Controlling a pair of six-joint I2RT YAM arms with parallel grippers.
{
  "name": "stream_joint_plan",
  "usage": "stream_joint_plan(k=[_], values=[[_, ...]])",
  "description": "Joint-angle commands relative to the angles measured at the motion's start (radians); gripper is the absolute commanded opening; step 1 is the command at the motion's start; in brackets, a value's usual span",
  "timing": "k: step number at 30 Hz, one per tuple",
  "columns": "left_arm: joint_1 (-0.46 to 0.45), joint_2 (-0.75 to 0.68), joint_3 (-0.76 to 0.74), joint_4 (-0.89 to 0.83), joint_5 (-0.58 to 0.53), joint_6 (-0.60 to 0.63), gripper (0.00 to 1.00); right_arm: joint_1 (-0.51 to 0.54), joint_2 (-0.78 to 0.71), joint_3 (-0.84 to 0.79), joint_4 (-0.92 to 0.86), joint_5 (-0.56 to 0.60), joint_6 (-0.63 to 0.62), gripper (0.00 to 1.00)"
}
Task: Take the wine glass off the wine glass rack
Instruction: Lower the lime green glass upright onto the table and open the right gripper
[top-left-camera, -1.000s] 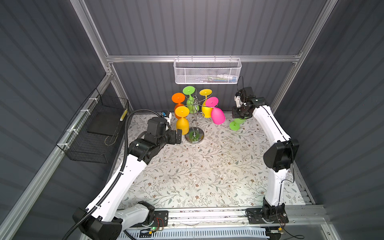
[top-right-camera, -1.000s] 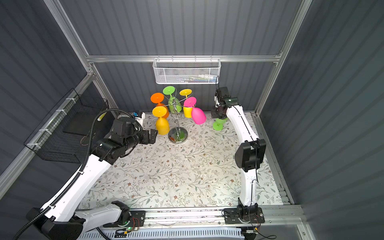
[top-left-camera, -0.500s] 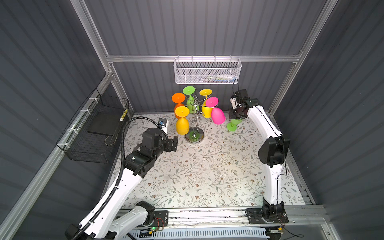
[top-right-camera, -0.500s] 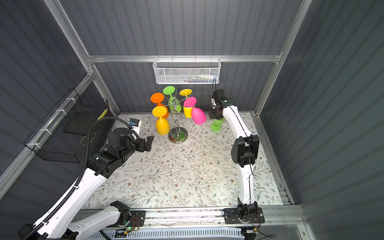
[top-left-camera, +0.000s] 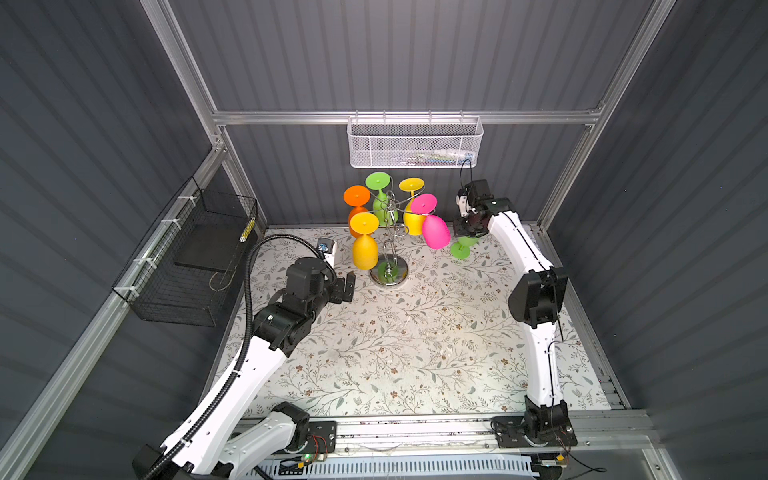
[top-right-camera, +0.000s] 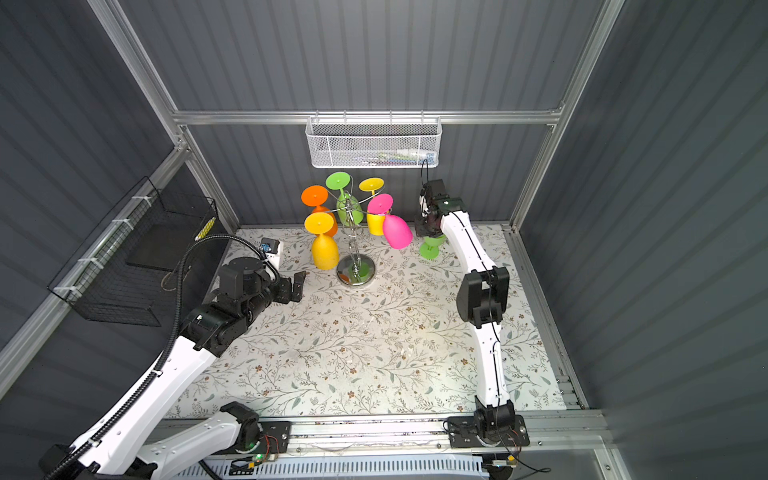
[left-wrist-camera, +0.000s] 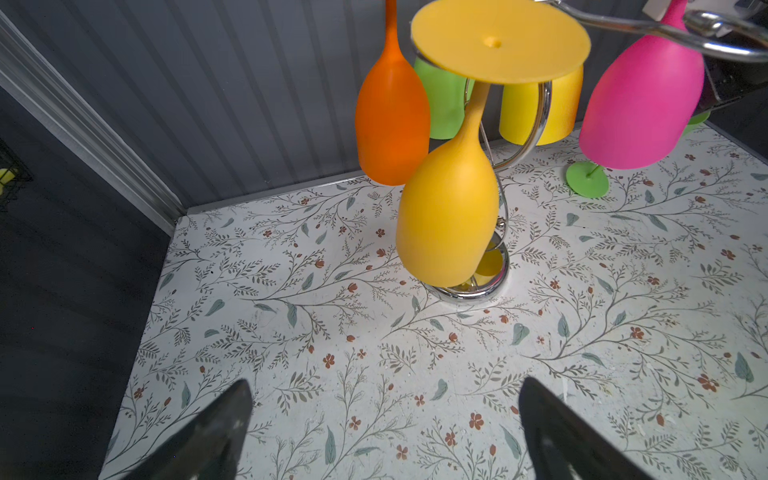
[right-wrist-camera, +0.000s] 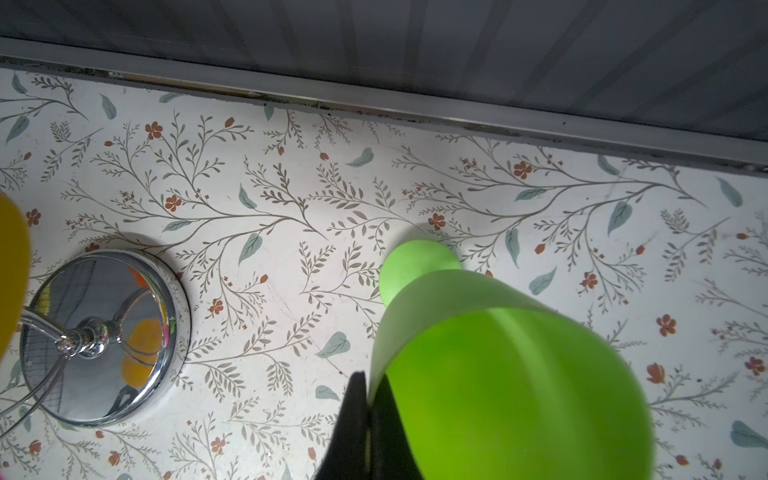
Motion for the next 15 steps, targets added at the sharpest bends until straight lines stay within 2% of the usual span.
stream_joint_plan(k=[1, 8, 15], values=[[0.010, 0.005, -0.005, 0.016, -0.013, 0.022, 1.00, -0.002, 0.024, 0.041, -0.003, 0.001, -0.012, 0.02], [0.018, 0.010, -0.001, 0.012, -0.001, 0.012, 1.00, -0.002, 0.037, 0.062, -0.004, 0.003, -0.018, 0.09], [0.025, 0.011, -0.002, 0.013, 0.010, 0.008, 1.00, -0.001, 0.048, 0.068, -0.013, 0.009, -0.028, 0.10]])
